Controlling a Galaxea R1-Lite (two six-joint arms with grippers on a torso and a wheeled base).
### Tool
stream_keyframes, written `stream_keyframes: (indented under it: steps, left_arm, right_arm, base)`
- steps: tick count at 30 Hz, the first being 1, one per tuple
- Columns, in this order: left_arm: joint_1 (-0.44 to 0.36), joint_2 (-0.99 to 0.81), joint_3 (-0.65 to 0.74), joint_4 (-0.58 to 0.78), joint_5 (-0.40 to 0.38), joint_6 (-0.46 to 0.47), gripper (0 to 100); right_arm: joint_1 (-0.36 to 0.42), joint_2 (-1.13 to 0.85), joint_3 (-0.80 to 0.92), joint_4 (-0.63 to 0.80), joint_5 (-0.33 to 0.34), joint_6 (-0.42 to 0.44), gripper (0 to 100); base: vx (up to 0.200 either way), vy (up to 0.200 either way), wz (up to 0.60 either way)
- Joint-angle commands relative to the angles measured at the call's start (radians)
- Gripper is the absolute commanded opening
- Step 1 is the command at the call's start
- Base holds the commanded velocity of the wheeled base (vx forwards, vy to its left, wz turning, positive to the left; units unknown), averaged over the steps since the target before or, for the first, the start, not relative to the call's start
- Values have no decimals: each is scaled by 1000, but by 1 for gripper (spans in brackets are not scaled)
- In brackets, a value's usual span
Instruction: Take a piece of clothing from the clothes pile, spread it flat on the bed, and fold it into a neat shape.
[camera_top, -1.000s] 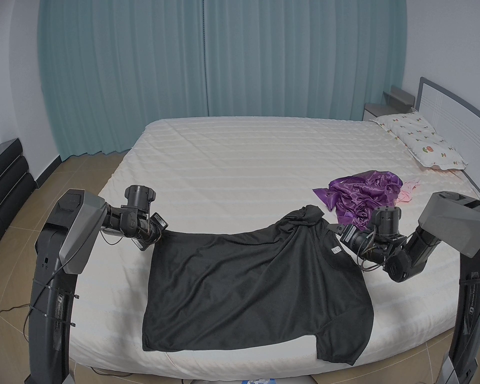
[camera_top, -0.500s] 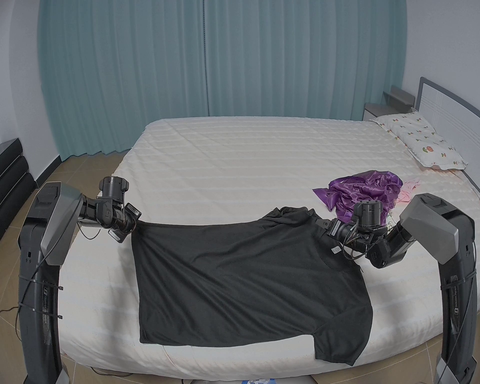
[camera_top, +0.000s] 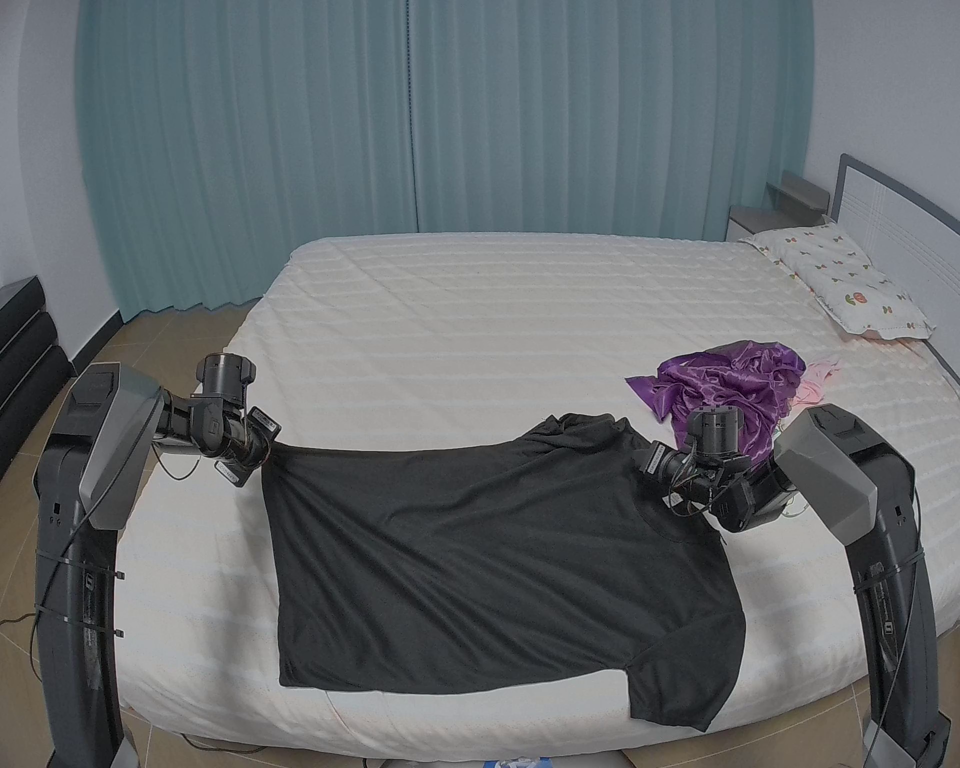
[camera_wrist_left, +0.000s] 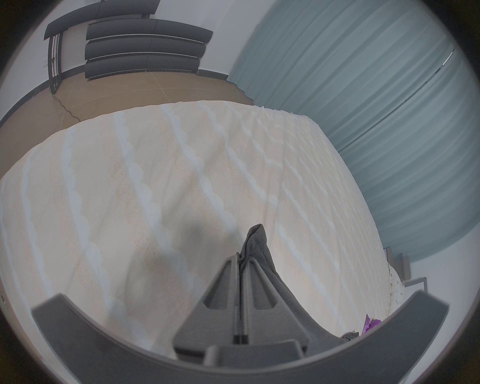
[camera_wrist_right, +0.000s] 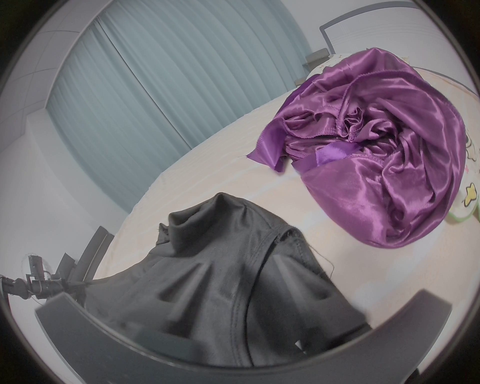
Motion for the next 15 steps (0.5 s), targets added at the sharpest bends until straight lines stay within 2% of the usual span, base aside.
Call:
stream_keyframes:
  steps: [1, 7, 13, 14, 15]
  left_arm:
    - [0, -5, -3, 0, 1, 0, 0]
    - [2, -4, -12, -2, 1, 2, 0]
    - [2, -4, -13, 0, 0, 5, 0]
    - [2, -4, -13, 0, 0, 5, 0]
    - [2, -4, -12, 0, 0, 5, 0]
  right_arm:
    - [-14, 27, -16, -3, -4, 5, 0]
    - [-37, 6, -4, -12, -36, 19, 0]
    - [-57, -37, 42, -11, -28, 54, 0]
    - [-57, -45, 56, -12, -25, 52, 100]
    - [-55, -57, 70, -14, -22, 54, 100]
  base:
    - [0, 0, 0]
    - [0, 0, 0]
    - [0, 0, 0]
    - [0, 0, 0]
    - [0, 0, 0]
